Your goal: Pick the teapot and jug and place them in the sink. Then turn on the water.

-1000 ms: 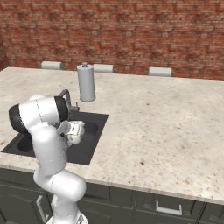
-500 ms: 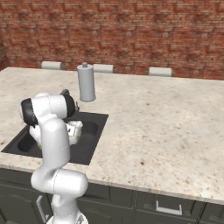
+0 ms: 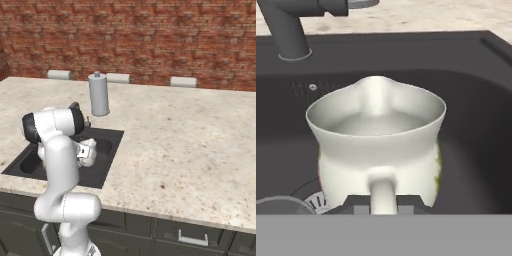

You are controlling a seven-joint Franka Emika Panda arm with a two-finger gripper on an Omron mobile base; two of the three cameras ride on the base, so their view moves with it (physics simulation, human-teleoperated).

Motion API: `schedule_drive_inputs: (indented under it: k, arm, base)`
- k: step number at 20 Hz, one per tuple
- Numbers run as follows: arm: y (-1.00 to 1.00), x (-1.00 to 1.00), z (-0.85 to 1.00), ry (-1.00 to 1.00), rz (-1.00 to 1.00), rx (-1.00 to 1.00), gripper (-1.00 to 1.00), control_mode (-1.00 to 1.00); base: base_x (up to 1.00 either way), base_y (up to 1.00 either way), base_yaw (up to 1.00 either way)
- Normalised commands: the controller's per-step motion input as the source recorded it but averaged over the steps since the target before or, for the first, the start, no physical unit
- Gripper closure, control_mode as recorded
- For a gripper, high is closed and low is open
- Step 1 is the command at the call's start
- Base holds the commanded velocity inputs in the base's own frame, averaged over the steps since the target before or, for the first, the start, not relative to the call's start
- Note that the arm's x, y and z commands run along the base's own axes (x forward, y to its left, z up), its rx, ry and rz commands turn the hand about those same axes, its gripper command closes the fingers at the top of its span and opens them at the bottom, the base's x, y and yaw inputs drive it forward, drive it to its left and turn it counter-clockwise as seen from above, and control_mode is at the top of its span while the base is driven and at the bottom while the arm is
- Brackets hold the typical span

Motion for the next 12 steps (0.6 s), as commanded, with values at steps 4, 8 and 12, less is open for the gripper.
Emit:
schedule_drive_inputs:
  k: [4,8,12]
  arm:
    - [-0.28,0.00,-0.26,-0.02,0.00,0.00,1.00,-1.00]
    - [-0.01,0.00,-0.19,-0.01,0.00,0.00,1.00,-1.00]
    - [0.00,0.00,-0.18,0.00,0.00,0.00,1.00,-1.00]
  base:
    - [0.00,0.00,0.00]
    - [0.00,0.00,0.00]
    - [0.00,0.00,0.00]
